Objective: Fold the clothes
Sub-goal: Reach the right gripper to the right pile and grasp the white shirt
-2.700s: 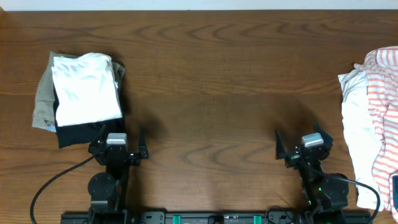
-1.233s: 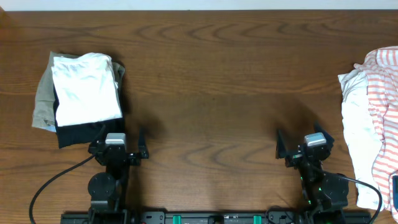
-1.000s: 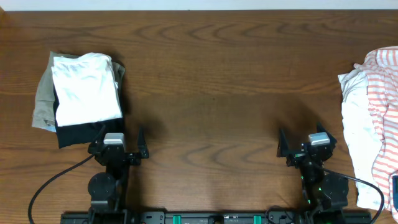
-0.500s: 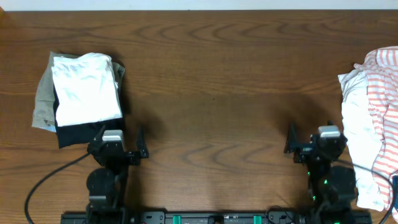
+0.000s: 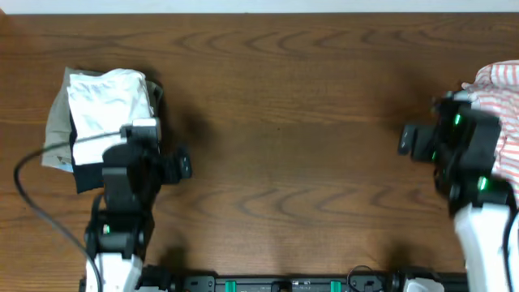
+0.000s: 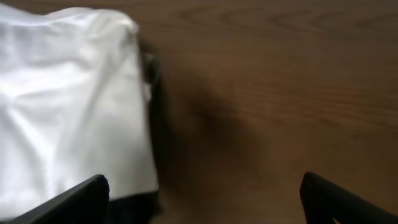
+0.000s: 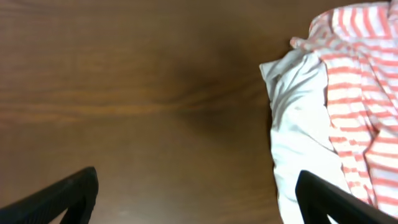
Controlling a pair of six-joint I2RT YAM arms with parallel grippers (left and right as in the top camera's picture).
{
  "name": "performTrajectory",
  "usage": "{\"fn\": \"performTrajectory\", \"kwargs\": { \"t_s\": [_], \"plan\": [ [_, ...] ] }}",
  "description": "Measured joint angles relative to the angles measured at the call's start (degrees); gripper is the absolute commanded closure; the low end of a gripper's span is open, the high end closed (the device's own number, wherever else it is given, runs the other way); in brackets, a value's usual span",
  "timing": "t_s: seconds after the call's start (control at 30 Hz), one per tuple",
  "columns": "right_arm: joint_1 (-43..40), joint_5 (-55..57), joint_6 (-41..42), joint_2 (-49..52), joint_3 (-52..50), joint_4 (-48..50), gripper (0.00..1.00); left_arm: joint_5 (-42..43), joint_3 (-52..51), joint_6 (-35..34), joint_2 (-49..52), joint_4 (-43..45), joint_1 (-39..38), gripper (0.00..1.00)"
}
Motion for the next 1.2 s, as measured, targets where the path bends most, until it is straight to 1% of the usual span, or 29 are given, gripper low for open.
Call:
{"fn": "performTrajectory", "kwargs": {
  "t_s": [0.13,0.23,0.3,0.4,0.57,0.6,0.67,0.77,0.83,0.97,1.03,1.1,1.13,1.17,1.2],
  "plan": [
    [-1.2,-2.2,-0.3,8.5,6.3,-0.7,0.01,3.9,2.6,-0.2,4.1,0.0,0.0,0.02],
    [-1.4,-0.6,-0.8,11.2,7.0,2.5,0.01,6.1,2.7,-0.2,5.4,-0.2,0.0,0.02],
    [-2.6,3.2,-1.0,13.4,7.3,6.4,0.02,7.1,2.7,-0.2,6.3,-0.5,0.0,0.02],
    [-6.1,7.1,-1.8,17.7,7.9,10.3,0.08,7.7,2.7,-0.2,6.6,-0.6,0.0,0.02],
    [-10.8,10.1,-4.2,27.6,8.2,13.0,0.12,7.9,2.7,-0.2,6.7,-0.6,0.0,0.02],
    [-11.1,10.7,-4.5,29.6,8.2,13.8,0.14,7.9,2.7,-0.2,6.8,-0.5,0.0,0.02],
    [-11.2,11.6,-5.0,33.5,8.2,16.0,0.20,7.9,2.7,-0.2,6.8,-0.5,0.0,0.02],
    [-11.2,12.1,-5.6,37.2,8.2,19.6,0.33,7.9,2.7,-0.2,6.8,-0.5,0.0,0.02],
    [-11.2,12.4,-5.8,39.2,8.2,21.7,0.40,7.9,2.7,-0.2,6.8,-0.6,0.0,0.02],
    [-11.2,13.3,-5.3,41.9,8.2,23.2,0.38,8.1,2.7,-0.2,6.9,-0.6,0.0,0.02],
    [-11.2,13.6,-4.7,42.9,8.2,23.3,0.42,8.1,2.7,-0.2,6.9,-0.5,0.0,0.02],
    [-11.2,13.8,-4.2,43.5,8.2,23.6,0.58,8.1,2.7,-0.2,6.9,-0.5,0.0,0.02],
    [-11.2,14.0,-3.8,43.8,8.2,23.7,0.80,8.1,2.7,-0.2,6.9,-0.5,0.0,0.02],
    [-11.2,14.1,-3.5,44.1,8.2,23.8,0.98,8.1,2.7,-0.2,6.9,-0.6,0.0,0.02],
    [-11.2,14.3,-3.6,44.3,8.2,23.8,0.99,8.1,2.7,-0.2,6.9,-0.5,0.0,0.02]
  ]
}}
